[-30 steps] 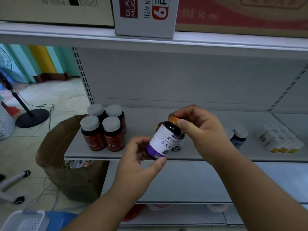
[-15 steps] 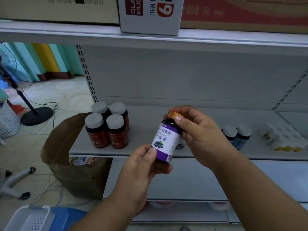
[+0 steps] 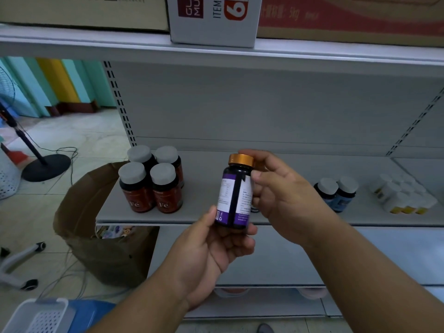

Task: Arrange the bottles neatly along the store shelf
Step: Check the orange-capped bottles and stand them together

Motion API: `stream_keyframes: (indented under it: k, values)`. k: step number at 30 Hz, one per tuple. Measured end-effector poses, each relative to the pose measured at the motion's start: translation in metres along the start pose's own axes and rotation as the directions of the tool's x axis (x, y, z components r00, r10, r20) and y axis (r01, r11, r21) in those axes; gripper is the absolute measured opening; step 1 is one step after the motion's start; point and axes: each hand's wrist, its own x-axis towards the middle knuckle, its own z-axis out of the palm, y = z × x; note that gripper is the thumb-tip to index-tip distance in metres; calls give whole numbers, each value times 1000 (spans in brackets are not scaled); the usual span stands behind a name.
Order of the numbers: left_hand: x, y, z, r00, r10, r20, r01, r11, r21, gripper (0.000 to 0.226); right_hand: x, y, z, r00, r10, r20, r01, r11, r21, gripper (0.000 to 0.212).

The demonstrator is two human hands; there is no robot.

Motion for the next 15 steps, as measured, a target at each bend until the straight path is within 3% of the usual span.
stream_keyframes:
  k: [6, 11, 15]
  values:
    - [2, -3, 1, 995, 68, -69, -63, 995, 72, 44, -3, 5, 1, 988, -110, -111, 80, 966, -248, 28]
    - [5, 0, 1, 1000, 17, -14, -17, 999, -41, 46, -2, 10, 0, 995, -53, -85, 41, 989, -142, 46]
    - [7, 1, -1, 999, -38, 34, 41, 995, -86, 53, -5, 11, -2, 1000, -19, -16, 16, 982, -187, 60]
